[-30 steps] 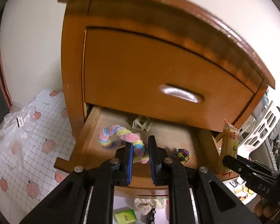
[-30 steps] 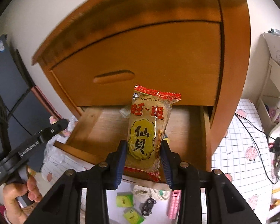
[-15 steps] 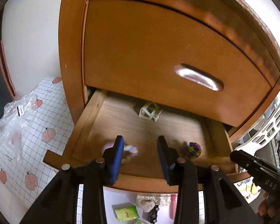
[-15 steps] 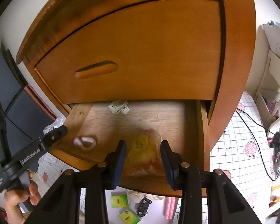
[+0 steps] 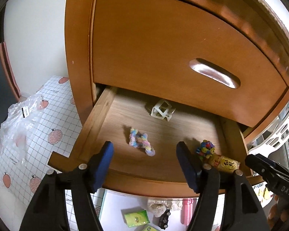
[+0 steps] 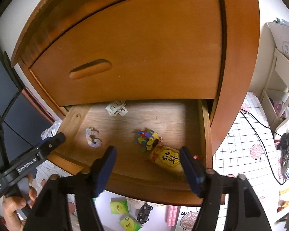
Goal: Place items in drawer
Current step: 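Lower both grippers into the drawer and open them to release the items, then withdraw both grippers from the drawer back over the white tray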
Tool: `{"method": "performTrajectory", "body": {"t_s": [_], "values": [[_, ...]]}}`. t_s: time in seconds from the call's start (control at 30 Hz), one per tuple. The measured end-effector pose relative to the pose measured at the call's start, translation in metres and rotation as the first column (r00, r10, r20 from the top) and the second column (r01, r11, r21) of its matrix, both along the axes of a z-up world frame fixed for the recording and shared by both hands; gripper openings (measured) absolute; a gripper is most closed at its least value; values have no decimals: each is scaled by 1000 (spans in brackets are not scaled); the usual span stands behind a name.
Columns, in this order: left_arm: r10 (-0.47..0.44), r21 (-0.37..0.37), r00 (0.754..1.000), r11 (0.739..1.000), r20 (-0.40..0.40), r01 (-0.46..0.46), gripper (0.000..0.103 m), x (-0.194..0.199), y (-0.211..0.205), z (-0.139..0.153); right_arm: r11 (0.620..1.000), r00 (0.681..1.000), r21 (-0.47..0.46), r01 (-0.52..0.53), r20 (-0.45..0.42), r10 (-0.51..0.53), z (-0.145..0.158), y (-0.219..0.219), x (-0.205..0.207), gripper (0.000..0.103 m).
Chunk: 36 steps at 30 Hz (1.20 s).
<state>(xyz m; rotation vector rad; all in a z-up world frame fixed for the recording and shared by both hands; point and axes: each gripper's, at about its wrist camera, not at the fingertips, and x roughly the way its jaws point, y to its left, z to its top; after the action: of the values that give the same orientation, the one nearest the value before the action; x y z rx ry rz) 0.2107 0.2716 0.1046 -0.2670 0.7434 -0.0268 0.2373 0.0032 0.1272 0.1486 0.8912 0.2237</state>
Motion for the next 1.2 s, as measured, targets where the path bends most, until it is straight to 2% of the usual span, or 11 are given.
{"method": "performTrajectory", "body": {"t_s": [0.07,0.13,0.2,0.37,0.53,0.57,0.6,0.63,1.2], "values": [[4,11,1000,1000,3,-4,72,0,0,-1,1000,1000,-2,-1,9,1,0,0,-1,83],[6,21,1000,1000,10,-6,85,-1,0,-1,1000,1000,-8,-2,21,2,1,0,-2,84],[3,25,1000,1000,23,-4,85,-3,-1,1,1000,1000,-14,-3,30,3,2,0,-2,85],[0,36,999,999,41,-2,93,-5,-3,1,1000,999,-21,-12,49,13,3,2,-5,102],[4,28,999,1000,54,-6,93,-7,-2,2,999,998,-35,-14,54,16,1,5,-5,103],[10,31,998,999,57,-12,95,-8,-2,2,999,998,-36,-13,55,15,1,5,-5,103],[17,36,998,999,59,-19,102,-8,-1,1,999,998,-38,-12,56,14,1,5,-5,103],[20,40,998,999,61,-23,103,-8,-1,1,999,998,-39,-12,57,14,0,5,-5,103],[1,40,996,999,84,-5,103,-14,-5,1,998,998,-64,-22,63,26,-2,6,-8,103]]}}
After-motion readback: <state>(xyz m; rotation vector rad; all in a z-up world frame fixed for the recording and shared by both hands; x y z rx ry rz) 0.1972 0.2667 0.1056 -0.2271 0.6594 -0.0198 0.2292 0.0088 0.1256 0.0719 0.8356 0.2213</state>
